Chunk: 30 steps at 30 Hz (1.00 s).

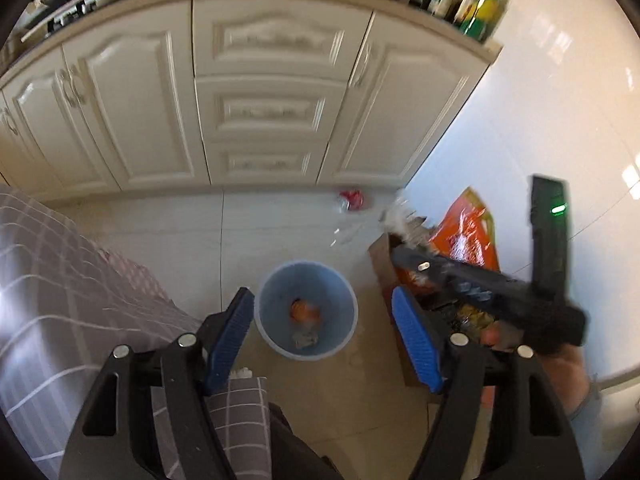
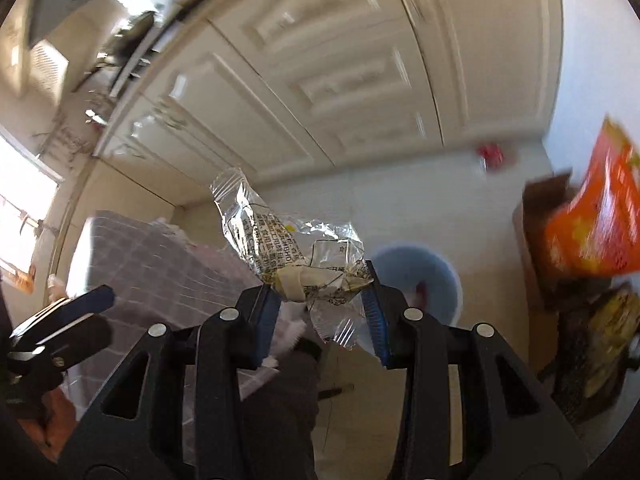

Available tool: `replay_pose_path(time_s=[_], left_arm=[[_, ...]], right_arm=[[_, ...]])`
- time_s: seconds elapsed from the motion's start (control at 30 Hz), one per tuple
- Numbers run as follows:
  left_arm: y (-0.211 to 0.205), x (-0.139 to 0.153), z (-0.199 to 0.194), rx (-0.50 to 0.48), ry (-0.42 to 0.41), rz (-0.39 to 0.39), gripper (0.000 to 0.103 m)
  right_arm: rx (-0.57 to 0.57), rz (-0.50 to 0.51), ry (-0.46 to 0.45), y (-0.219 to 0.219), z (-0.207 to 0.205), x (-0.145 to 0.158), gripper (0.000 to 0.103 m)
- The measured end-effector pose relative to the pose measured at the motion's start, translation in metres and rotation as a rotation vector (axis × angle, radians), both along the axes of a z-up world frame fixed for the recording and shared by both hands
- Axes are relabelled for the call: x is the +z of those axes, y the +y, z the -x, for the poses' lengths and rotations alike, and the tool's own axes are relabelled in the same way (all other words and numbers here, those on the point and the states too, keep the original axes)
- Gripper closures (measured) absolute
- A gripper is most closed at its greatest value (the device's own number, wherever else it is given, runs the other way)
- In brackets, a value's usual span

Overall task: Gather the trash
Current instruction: 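Carry can and wrapper to the blue bin and release both, then return both tools from the bin to the table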

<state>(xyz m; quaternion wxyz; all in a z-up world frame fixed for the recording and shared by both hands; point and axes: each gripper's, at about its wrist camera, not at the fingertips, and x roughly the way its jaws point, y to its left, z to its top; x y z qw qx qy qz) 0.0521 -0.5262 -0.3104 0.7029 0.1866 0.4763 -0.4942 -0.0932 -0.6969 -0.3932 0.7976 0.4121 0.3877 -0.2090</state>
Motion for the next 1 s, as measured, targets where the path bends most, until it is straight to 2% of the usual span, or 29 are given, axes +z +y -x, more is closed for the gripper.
replay_pose_path(time_s=[0.07, 0.1, 0.13, 0.17, 0.23, 0.27, 0.33, 0.4, 0.43, 0.73, 0.87, 1.0], left_arm=[[-0.004, 0.001, 0.004, -0.010, -0.024, 0.004, 0.032], [-0.005, 0.001, 0.007, -0.019, -0.046, -0.001, 0.029], [-0.005, 0.000, 0.008, -0.022, -0.060, -0.008, 0.020], [-0.004, 0.000, 0.008, -0.014, -0.084, -0.015, 0.016], [-0.001, 0.001, 0.002, -0.002, -0.105, -0.013, 0.013], [-0.001, 0.001, -0.001, 0.007, -0.106, -0.016, 0.009], [0.001, 0.001, -0.008, 0.032, -0.105, -0.019, 0.007], [0.003, 0.003, -0.012, 0.042, -0.112, -0.028, 0.007], [0.003, 0.004, -0.013, 0.045, -0.112, -0.027, 0.007], [0.021, 0.027, -0.019, 0.083, -0.109, 0.039, 0.007], [0.034, 0.041, -0.016, 0.091, -0.124, 0.069, 0.007], [0.051, 0.057, -0.014, 0.109, -0.135, 0.102, 0.007]], right_arm=[[0.008, -0.044, 0.050, -0.004, -0.009, -0.032, 0.064], [0.010, -0.064, 0.072, -0.005, -0.011, -0.044, 0.064], [0.012, -0.085, 0.096, -0.006, -0.014, -0.057, 0.064], [0.014, -0.095, 0.112, -0.006, -0.016, -0.066, 0.064], [0.015, -0.121, 0.145, -0.009, -0.024, -0.087, 0.062], [0.003, -0.133, 0.165, -0.010, -0.028, -0.097, 0.045], [-0.018, -0.131, 0.185, -0.013, -0.032, -0.108, 0.022], [-0.033, -0.139, 0.191, -0.014, -0.034, -0.112, 0.017], [-0.041, -0.140, 0.199, -0.014, -0.033, -0.114, 0.010], [-0.083, -0.100, 0.177, -0.009, -0.022, -0.092, 0.008], [-0.082, -0.060, 0.150, -0.004, -0.022, -0.067, 0.008], [-0.079, -0.006, 0.101, 0.006, -0.024, -0.028, 0.008]])
